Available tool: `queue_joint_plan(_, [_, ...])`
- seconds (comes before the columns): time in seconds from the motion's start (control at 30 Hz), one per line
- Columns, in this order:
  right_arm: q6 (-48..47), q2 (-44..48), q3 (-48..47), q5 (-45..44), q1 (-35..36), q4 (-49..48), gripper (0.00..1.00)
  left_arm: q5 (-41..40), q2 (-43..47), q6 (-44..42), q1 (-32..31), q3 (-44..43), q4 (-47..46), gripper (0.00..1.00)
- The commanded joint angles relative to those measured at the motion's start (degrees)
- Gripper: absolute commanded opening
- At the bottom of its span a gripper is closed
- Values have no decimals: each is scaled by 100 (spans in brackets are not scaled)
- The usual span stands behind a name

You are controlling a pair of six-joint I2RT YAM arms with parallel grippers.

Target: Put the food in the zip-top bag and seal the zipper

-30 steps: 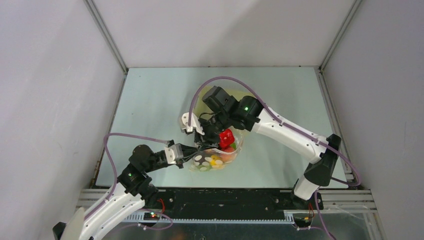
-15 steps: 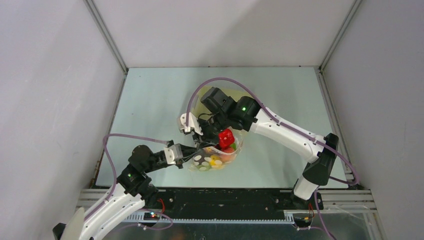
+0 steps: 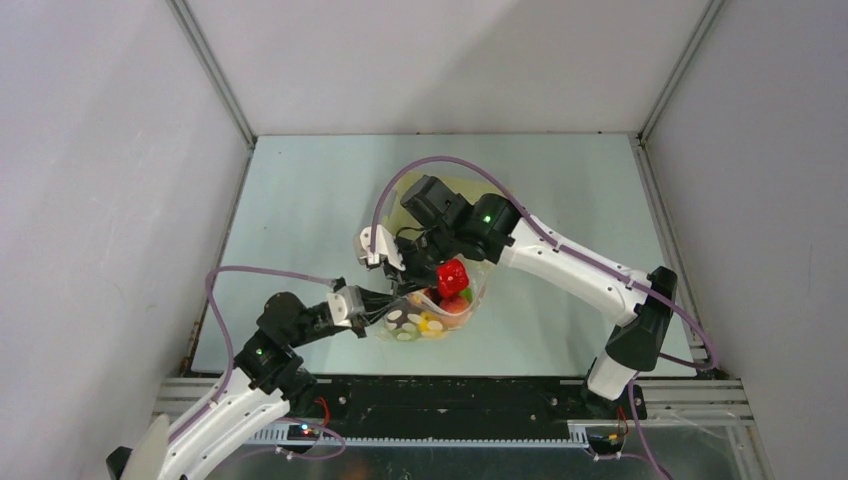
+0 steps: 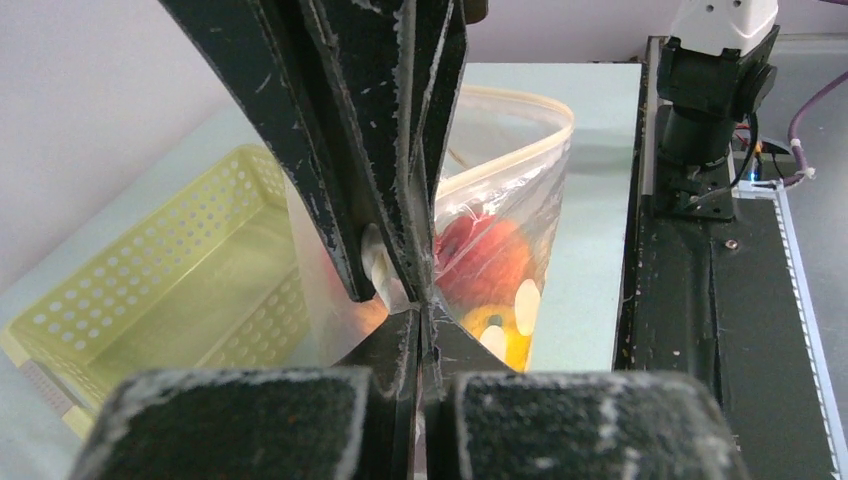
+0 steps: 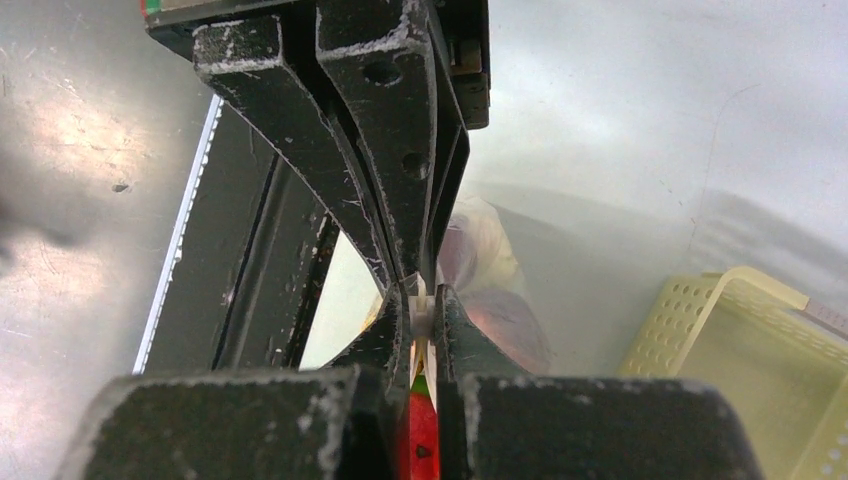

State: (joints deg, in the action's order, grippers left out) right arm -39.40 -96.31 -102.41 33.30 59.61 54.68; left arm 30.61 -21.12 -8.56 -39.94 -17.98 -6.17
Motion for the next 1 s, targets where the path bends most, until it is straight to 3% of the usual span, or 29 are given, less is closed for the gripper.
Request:
queue_joint_plan(0.0, [132,194,148,-339,-45,184,0,-362,184,459,13,39,-652,0])
queue_joint_plan(0.97, [638,767,953,-885,-289,-278,12,-671,424,1015,17,258,-984,0])
